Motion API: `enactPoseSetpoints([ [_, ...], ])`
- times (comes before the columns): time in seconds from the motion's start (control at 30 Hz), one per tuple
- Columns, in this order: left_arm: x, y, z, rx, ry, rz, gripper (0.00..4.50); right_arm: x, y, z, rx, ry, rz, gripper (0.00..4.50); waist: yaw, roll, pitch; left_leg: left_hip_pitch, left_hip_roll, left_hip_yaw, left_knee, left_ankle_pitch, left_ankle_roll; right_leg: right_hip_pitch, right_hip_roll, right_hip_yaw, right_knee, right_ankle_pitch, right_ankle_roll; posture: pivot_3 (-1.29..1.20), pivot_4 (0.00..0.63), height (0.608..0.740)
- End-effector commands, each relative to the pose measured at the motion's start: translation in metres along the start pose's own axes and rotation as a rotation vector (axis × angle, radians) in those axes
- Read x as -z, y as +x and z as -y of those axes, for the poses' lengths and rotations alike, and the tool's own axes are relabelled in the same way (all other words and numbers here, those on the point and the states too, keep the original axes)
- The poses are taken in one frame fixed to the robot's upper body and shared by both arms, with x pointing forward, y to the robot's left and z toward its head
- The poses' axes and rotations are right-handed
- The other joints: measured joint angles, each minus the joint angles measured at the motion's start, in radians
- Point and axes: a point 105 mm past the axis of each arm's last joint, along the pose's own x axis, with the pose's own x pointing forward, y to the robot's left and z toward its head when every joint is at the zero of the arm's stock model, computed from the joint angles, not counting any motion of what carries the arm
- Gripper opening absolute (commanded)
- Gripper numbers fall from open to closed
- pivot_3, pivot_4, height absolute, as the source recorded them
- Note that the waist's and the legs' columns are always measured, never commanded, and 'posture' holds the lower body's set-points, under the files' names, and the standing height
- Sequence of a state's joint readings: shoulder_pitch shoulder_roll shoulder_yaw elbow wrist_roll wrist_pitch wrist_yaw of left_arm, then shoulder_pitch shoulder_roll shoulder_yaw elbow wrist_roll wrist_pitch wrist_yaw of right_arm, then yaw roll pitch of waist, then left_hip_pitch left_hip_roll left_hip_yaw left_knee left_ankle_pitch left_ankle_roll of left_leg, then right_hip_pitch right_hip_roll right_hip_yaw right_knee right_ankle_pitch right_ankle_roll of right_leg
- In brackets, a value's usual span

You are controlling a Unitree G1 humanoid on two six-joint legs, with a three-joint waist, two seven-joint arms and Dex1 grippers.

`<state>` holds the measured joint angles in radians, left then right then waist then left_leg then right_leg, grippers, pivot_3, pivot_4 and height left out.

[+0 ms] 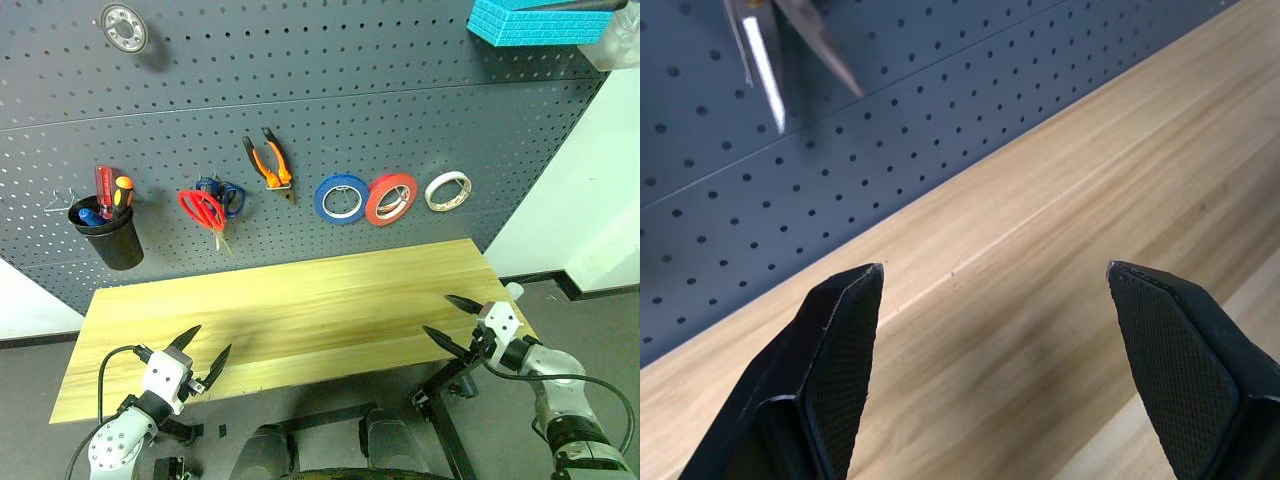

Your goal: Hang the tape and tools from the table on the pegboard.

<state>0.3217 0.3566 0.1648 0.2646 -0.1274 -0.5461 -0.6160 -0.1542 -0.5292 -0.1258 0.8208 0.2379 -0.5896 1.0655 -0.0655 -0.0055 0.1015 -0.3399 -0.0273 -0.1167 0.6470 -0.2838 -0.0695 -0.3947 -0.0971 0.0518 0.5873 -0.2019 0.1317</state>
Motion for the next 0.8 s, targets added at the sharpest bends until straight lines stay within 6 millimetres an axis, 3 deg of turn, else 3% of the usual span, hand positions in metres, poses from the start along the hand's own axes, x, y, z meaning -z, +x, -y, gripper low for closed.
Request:
enactPoseSetpoints([
  [0.03, -0.014, 0.007, 0.002, 0.005, 0.020, 0.035, 3.73, -0.010, 0.006, 0.004, 0.006, -0.032, 0.035, 4.50, -0.005, 0.001, -0.001, 0.000, 0.000, 0.000, 0.000, 0.000, 0.000, 0.001, 0.000, 0.000, -0.002, 0.000, 0.000, -0.03, 0.021, 0.740],
  [0.8, -0.008, 0.000, 0.006, 0.013, 0.015, -0.001, 3.73, -0.013, 0.006, -0.007, -0.029, -0.028, 0.031, 4.50, -0.004, 0.006, -0.007, 0.000, 0.000, 0.000, -0.001, -0.004, 0.007, 0.000, 0.001, 0.000, -0.004, 0.000, 0.000, -0.04, 0.035, 0.740],
])
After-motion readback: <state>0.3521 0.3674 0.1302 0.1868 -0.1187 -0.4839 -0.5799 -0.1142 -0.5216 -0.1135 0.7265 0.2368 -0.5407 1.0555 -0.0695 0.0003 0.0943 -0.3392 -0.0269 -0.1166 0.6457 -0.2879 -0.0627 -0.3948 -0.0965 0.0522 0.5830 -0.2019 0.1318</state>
